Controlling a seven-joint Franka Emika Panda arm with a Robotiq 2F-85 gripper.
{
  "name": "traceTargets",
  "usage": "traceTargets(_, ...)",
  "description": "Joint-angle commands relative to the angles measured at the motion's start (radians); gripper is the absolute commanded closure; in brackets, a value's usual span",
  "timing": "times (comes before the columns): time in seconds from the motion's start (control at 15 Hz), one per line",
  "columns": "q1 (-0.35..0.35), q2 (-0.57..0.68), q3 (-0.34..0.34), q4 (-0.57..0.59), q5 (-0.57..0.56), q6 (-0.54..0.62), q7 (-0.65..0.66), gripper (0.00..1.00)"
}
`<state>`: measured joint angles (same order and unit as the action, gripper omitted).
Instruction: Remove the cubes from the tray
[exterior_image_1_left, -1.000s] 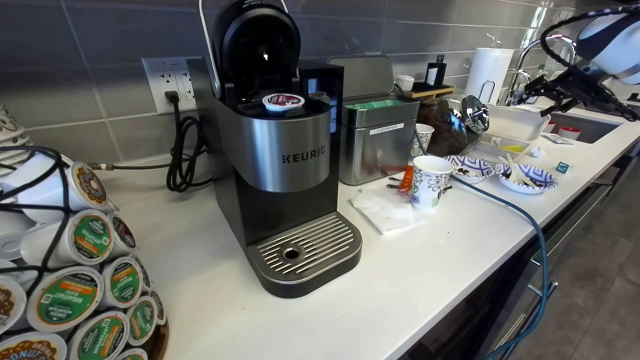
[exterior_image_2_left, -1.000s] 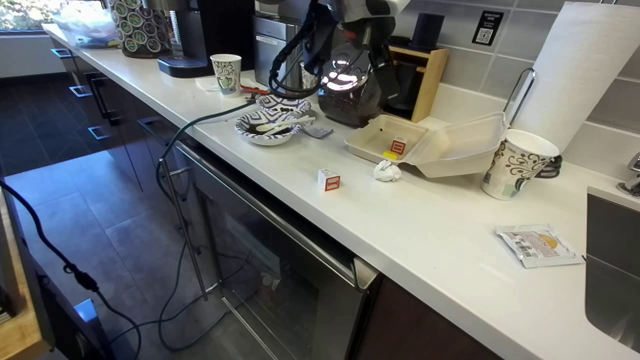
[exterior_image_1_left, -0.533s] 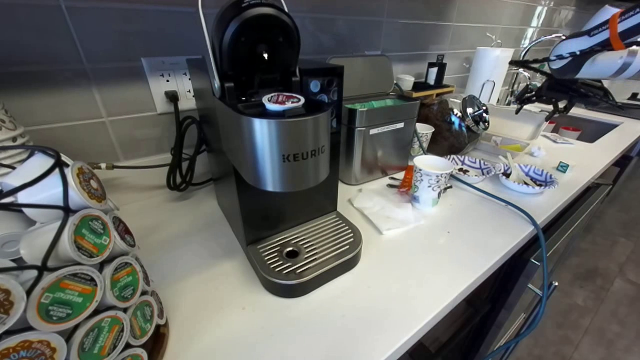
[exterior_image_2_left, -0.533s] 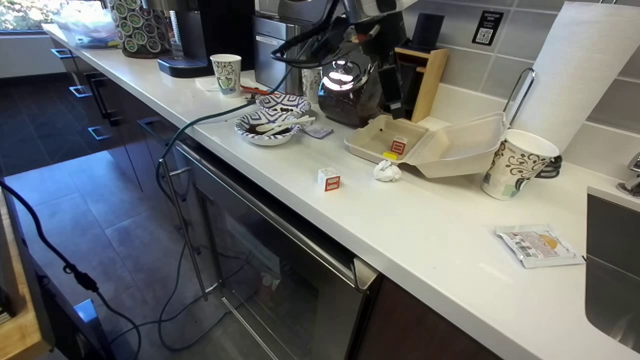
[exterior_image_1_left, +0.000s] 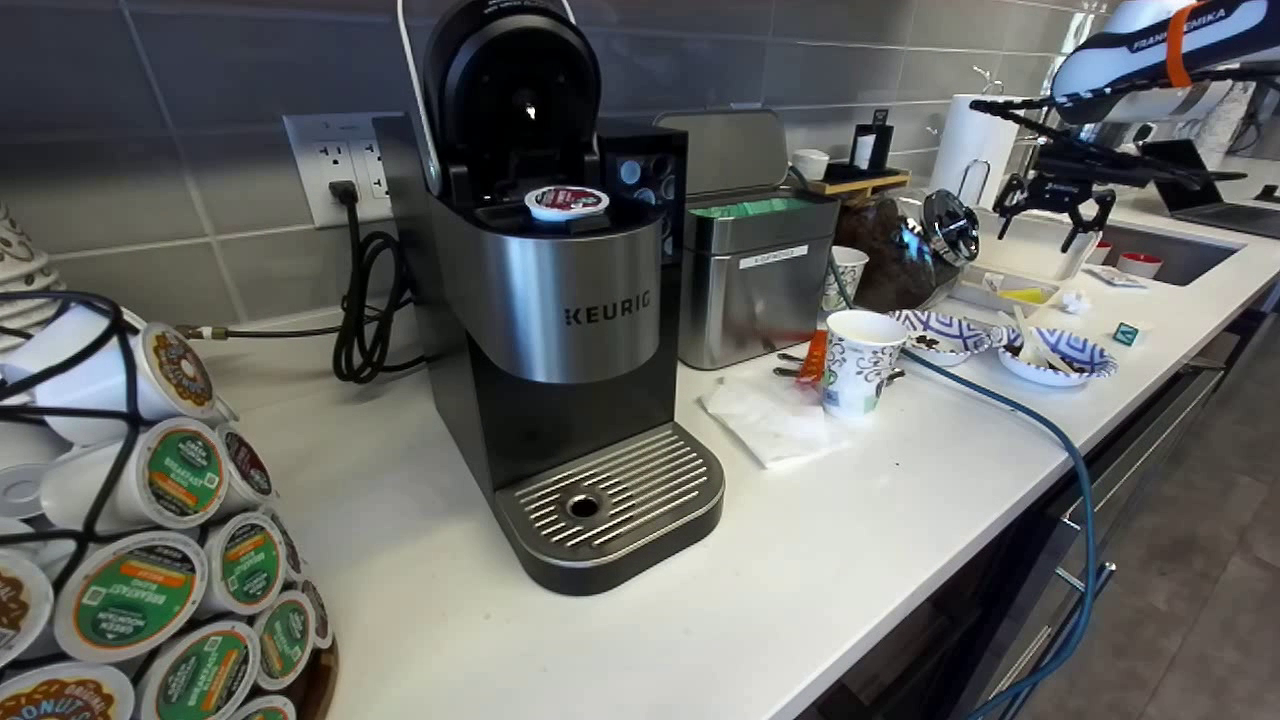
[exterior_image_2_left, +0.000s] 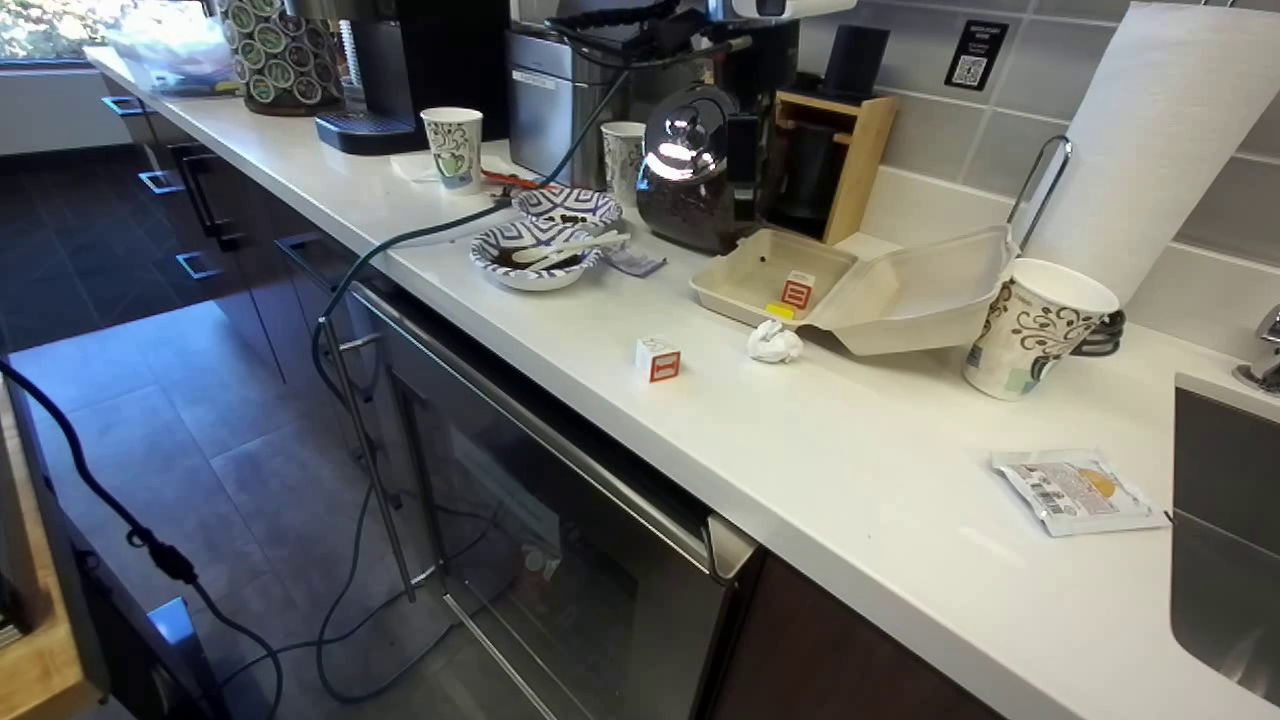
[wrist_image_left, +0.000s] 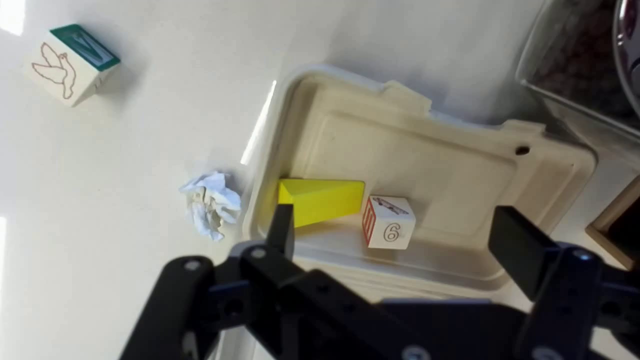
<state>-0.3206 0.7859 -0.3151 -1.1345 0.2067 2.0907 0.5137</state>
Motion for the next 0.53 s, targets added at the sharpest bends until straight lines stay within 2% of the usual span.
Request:
traceTargets(0.0,-0.006,0.01,0.001,0.015,0.0,-0.003,0.004,0.0)
traceTargets(0.13,-0.02,0.062,0.002,0.08,0.014,-0.02,0.036,0.0)
traceTargets(0.2,-0.043,0.083,0.026,0.122,0.002,-0.031,0.054,0.0)
traceTargets(0.47,-0.065,0.143,0.029,0.21,-0.005,-0.04,0.094,0.0)
